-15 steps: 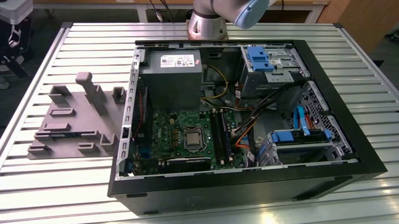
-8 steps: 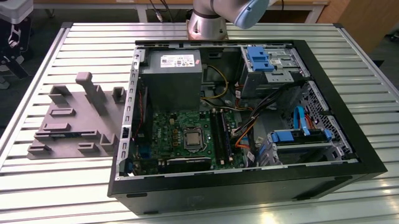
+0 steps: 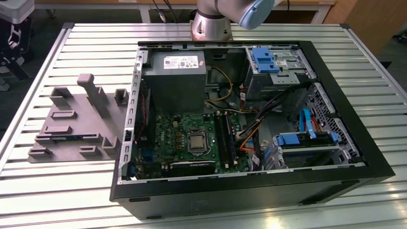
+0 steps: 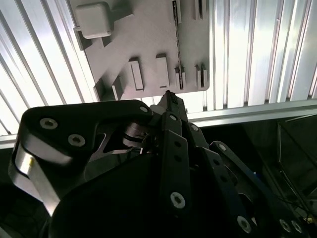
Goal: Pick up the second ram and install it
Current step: 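Pick up the second ram and move it above second insertion slot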
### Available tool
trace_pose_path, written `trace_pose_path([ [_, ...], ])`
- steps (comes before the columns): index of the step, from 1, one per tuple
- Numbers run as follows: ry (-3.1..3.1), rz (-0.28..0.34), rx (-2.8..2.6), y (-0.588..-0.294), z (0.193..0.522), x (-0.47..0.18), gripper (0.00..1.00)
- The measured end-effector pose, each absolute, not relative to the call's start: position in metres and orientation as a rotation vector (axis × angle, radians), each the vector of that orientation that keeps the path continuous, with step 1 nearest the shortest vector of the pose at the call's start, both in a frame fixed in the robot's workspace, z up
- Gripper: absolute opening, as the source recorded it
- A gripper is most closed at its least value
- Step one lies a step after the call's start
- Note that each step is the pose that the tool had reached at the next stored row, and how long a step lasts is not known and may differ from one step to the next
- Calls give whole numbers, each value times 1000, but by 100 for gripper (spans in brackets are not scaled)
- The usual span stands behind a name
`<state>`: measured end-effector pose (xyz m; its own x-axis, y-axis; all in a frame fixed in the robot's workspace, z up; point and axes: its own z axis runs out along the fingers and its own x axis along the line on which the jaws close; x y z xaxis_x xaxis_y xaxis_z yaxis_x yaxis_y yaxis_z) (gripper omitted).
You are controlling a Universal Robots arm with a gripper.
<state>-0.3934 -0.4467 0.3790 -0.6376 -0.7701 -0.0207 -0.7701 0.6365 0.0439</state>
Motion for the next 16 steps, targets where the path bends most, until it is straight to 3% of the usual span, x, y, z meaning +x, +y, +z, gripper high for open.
trace_pose_path([
  [16,2820,76,-1385,-447,379,-393,11],
])
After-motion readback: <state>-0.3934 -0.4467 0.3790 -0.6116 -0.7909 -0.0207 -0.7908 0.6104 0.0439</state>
